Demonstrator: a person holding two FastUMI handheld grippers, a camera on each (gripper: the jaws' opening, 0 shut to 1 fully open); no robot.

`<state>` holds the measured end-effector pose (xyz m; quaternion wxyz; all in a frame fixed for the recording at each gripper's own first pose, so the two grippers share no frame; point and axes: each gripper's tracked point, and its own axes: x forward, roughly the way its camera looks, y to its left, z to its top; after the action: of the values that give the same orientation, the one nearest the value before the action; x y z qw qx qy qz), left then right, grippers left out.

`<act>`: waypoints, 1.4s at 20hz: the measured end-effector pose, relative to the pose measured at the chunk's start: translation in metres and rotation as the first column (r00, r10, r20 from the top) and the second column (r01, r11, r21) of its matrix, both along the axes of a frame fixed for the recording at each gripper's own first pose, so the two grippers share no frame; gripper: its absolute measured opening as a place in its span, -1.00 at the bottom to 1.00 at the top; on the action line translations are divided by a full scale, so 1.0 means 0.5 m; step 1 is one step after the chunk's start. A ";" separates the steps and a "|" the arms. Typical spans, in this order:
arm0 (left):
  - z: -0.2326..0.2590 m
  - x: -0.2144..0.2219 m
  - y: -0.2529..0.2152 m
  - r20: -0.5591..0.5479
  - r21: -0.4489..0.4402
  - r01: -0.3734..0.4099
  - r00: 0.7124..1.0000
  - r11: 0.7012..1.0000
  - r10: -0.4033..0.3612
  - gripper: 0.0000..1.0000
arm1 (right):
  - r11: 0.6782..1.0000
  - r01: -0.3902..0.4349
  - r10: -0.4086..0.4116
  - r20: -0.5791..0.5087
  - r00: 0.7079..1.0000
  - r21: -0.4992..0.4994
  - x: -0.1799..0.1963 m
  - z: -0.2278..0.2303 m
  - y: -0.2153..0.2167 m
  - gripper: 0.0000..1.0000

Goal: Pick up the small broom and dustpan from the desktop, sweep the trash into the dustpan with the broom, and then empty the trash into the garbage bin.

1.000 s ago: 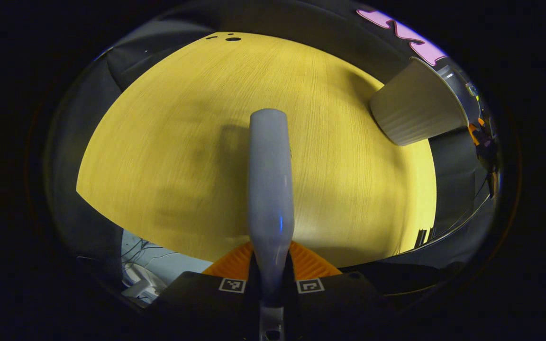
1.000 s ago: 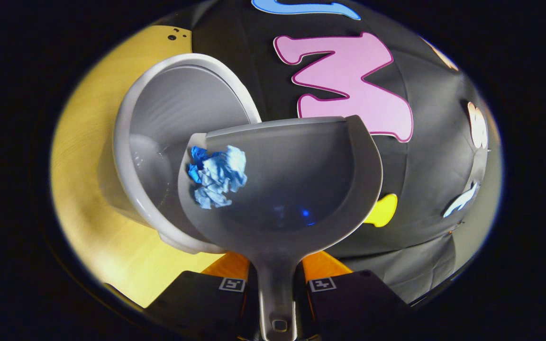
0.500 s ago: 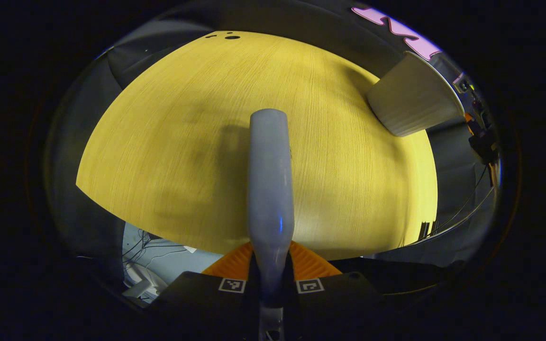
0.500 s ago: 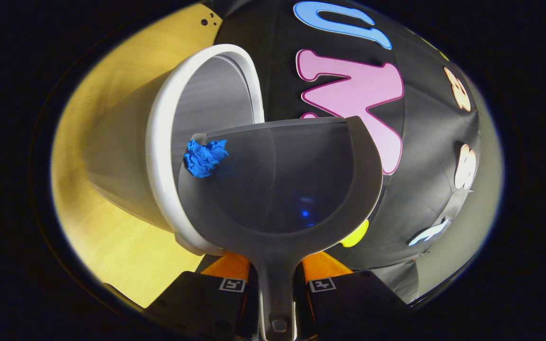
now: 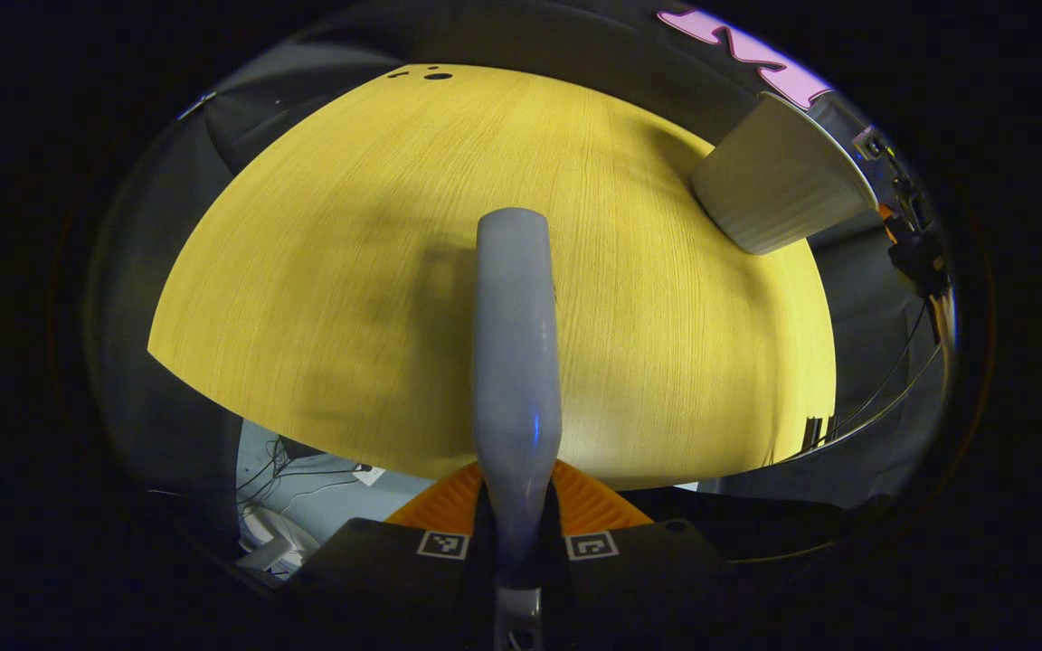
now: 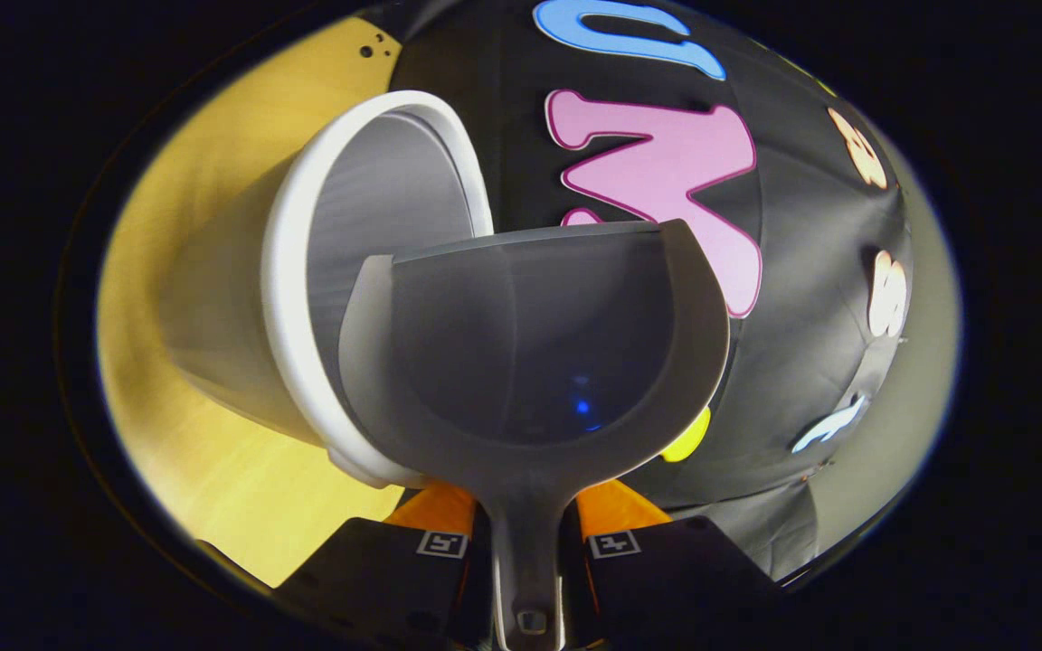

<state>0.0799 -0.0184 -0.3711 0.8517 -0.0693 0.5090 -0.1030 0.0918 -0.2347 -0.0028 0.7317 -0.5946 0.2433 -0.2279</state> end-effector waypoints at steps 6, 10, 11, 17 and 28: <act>0.027 0.016 0.005 0.045 0.000 -0.024 0.999 1.000 0.024 -0.51 | 0.933 0.059 -0.081 0.046 0.996 0.356 -0.017 -0.019 0.006 -0.33; 0.055 0.038 0.026 0.099 0.025 -0.031 0.995 0.999 0.029 -0.51 | 0.846 0.001 -0.086 0.136 0.987 0.533 -0.017 0.015 0.054 -0.32; 0.060 0.042 0.029 0.104 0.017 -0.038 0.994 0.999 0.036 -0.51 | 0.832 -0.020 -0.081 0.157 0.984 0.554 -0.013 0.033 0.063 -0.33; 0.079 0.053 0.071 0.156 0.046 -0.056 0.987 0.997 0.048 -0.51 | 0.637 -0.107 -0.076 0.200 0.977 0.763 -0.022 0.081 0.173 -0.41; 0.099 0.104 0.181 0.236 0.118 -0.065 0.971 0.991 0.035 -0.51 | 0.265 -0.124 0.086 0.104 0.991 0.956 -0.082 0.018 0.537 -0.43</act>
<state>0.1318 0.0721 -0.3214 0.9106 -0.0161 0.4090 -0.0568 0.0507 0.0336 0.0062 0.9589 -0.0446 0.2802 0.0044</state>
